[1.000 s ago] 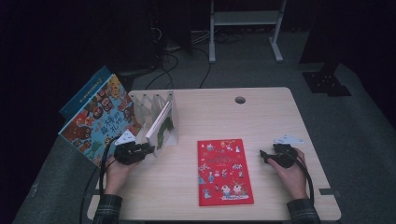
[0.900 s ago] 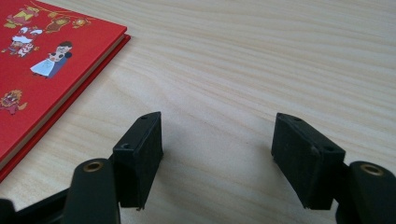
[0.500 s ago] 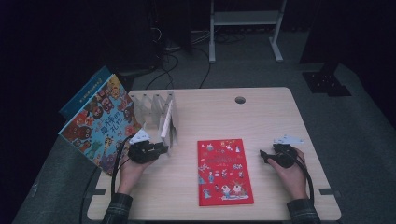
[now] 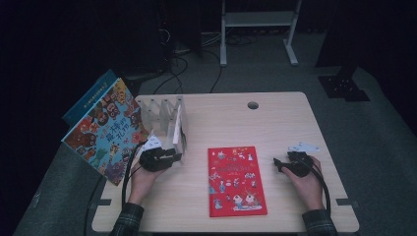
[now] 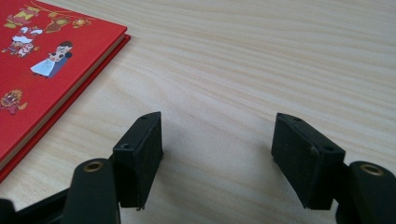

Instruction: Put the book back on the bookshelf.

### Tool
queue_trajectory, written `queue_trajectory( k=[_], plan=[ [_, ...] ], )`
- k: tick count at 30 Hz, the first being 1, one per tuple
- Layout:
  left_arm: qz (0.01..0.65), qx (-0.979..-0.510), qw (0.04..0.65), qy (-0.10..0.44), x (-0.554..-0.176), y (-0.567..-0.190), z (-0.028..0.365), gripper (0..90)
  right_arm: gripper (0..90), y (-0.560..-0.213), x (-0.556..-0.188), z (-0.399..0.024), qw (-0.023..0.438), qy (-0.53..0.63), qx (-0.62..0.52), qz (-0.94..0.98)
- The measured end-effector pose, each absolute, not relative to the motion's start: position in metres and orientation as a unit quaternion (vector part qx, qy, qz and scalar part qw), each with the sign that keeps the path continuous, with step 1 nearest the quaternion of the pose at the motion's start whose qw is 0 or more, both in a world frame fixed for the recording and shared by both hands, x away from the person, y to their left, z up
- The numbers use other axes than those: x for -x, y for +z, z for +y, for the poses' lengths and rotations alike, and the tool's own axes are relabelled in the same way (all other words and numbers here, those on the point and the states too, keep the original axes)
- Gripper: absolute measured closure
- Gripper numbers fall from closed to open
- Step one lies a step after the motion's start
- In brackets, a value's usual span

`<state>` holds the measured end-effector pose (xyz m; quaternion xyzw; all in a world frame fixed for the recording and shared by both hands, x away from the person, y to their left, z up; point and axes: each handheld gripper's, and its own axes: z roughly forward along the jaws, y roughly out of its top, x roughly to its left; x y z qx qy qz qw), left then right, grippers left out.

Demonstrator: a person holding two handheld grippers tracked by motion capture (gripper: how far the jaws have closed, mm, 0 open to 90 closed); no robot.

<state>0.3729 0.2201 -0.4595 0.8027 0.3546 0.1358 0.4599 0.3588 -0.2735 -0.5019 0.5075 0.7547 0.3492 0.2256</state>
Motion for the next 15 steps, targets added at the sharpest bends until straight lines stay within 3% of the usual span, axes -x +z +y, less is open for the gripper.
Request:
queue_trajectory(
  k=[15],
  plan=[
    [0.308,-0.819,0.459,0.155,-0.359,-0.46,0.227,40.1,32.9,-0.502,-0.359,-0.274,0.225,0.349,-0.507,0.755]
  ],
)
